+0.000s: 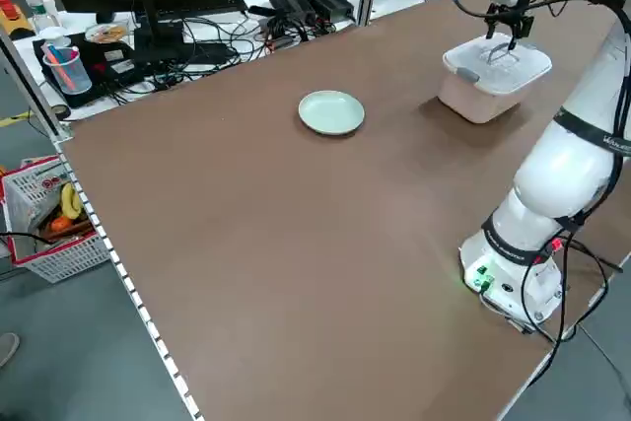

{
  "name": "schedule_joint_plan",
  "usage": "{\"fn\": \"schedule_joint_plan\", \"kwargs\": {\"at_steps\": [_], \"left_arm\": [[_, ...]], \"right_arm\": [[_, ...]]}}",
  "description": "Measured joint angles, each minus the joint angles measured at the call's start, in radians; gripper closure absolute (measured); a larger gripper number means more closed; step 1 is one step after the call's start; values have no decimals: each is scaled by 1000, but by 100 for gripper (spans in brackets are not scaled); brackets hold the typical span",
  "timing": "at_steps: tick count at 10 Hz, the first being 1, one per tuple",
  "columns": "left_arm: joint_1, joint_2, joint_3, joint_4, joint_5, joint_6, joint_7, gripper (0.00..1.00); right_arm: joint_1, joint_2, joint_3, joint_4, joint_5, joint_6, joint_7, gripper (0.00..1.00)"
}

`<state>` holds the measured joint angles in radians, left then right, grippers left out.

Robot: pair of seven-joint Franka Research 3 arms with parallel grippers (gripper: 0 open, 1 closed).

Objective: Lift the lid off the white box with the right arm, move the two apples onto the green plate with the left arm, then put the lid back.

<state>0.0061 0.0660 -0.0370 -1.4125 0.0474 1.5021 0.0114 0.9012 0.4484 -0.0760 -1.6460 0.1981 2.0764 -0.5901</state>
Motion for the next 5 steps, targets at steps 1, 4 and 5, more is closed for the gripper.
{"fn": "schedule_joint_plan", "kwargs": {"at_steps": [1,4,5], "left_arm": [[0,0,0,0,0,-1,0,0],[1,0,0,0,0,-1,1,0],[1,0,1,0,0,-1,1,0]], "right_arm": [[0,0,0,0,0,1,19,29],[0,0,0,0,0,1,42,76],[1,0,2,0,2,-7,43,88]]}}
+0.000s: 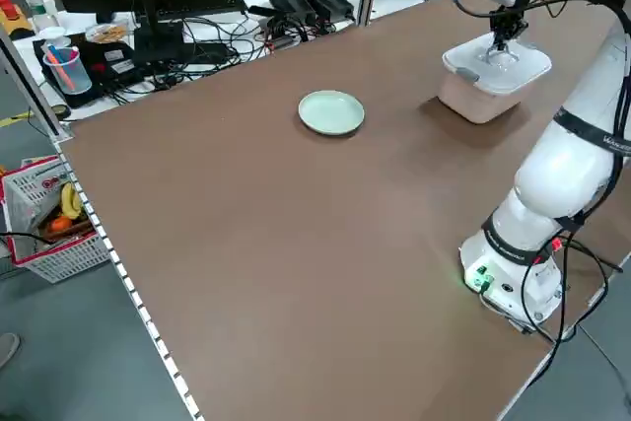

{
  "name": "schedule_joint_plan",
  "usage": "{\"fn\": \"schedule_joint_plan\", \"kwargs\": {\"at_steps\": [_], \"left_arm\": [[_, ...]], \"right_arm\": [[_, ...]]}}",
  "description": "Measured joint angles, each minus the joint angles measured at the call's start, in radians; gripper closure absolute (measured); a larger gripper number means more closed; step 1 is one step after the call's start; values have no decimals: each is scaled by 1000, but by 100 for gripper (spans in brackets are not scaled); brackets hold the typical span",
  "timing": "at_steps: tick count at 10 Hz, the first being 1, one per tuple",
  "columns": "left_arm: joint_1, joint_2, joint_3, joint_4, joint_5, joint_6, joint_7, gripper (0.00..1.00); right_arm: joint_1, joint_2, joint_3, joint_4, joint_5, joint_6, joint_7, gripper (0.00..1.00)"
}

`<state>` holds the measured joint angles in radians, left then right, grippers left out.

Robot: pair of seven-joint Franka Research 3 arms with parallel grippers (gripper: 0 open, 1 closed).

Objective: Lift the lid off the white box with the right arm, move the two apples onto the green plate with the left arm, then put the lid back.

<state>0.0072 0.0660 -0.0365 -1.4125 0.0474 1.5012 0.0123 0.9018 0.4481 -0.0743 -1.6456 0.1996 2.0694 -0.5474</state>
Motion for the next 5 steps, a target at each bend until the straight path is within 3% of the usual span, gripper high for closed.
{"fn": "schedule_joint_plan", "kwargs": {"at_steps": [2,5], "left_arm": [[1,0,0,0,0,0,1,0],[1,0,0,0,0,0,1,0]], "right_arm": [[4,-7,2,1,7,-20,0,93],[5,-20,0,1,10,-34,0,93]]}}
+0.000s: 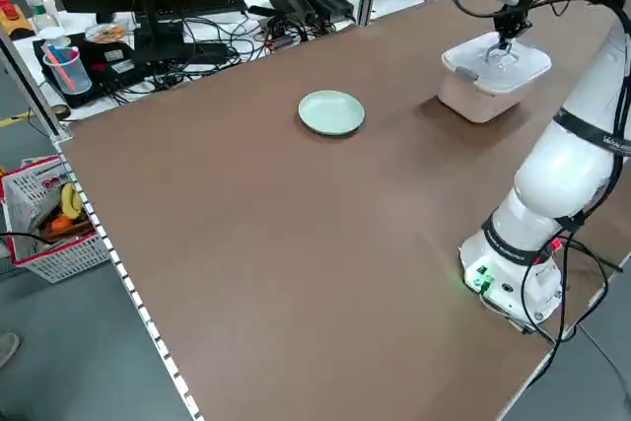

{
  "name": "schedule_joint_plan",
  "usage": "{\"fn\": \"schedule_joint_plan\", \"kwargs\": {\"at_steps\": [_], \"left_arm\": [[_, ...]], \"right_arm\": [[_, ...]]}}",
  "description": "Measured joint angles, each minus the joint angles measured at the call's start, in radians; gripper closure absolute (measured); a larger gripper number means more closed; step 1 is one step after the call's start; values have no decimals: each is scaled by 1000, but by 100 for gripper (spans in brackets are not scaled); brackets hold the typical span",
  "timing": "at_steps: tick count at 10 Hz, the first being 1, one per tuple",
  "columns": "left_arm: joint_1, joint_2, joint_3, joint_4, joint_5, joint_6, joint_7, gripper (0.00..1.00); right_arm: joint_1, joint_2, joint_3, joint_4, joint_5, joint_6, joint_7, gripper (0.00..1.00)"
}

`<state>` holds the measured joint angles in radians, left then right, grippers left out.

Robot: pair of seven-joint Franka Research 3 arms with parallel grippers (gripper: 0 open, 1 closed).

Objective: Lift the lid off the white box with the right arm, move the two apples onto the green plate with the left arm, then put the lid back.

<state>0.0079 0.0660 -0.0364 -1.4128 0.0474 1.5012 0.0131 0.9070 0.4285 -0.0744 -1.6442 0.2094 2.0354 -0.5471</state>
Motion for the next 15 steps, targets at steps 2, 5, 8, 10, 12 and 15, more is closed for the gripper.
{"fn": "schedule_joint_plan", "kwargs": {"at_steps": [2,5,8,10,12,15], "left_arm": [[0,0,0,-1,0,0,0,0],[1,0,0,-1,0,0,0,0],[-1,0,-2,-1,0,0,-1,0],[-9,0,-22,-1,-3,0,-43,0],[-12,0,-121,-1,-5,0,-174,0],[-28,7,-308,-4,-6,0,-411,0]], "right_arm": [[-1,-38,-4,2,3,-31,1,93],[-42,-117,-27,2,2,-77,13,93],[-160,-186,-32,1,1,-172,-24,93],[-277,-210,-36,1,1,-208,-113,93],[-381,-216,-37,1,1,-215,-162,93],[-488,-219,-38,3,-35,-209,-167,93]]}}
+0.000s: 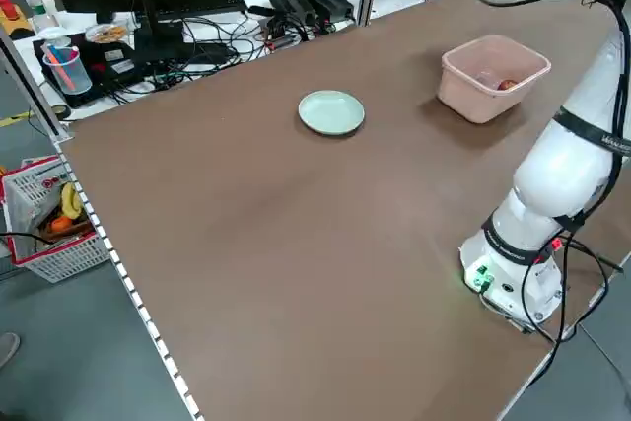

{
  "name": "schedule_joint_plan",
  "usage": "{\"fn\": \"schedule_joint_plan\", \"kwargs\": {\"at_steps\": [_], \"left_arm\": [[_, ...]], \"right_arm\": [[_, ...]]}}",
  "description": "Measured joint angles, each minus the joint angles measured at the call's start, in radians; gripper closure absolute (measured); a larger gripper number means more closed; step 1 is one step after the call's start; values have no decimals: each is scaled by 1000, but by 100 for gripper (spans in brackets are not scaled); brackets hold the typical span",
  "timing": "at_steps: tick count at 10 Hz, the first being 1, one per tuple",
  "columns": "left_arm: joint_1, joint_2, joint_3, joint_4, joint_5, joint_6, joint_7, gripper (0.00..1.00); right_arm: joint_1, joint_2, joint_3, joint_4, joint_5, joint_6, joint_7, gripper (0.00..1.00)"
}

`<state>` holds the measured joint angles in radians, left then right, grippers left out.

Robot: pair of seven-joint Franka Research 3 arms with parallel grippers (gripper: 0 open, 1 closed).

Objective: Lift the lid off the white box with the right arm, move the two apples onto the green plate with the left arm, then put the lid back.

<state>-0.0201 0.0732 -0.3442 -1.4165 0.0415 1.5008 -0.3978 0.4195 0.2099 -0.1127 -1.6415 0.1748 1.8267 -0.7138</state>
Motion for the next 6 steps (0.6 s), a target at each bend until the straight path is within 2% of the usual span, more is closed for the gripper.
{"fn": "schedule_joint_plan", "kwargs": {"at_steps": [2,4,6], "left_arm": [[-51,33,-112,-3,0,16,-175,0],[-185,85,-131,-5,2,53,-346,0],[-261,120,-133,-7,4,89,-445,0]], "right_arm": [[-73,0,0,0,-27,1,0,93],[-144,0,0,2,-33,1,-5,93],[-176,-1,0,3,-34,-3,-10,93]]}}
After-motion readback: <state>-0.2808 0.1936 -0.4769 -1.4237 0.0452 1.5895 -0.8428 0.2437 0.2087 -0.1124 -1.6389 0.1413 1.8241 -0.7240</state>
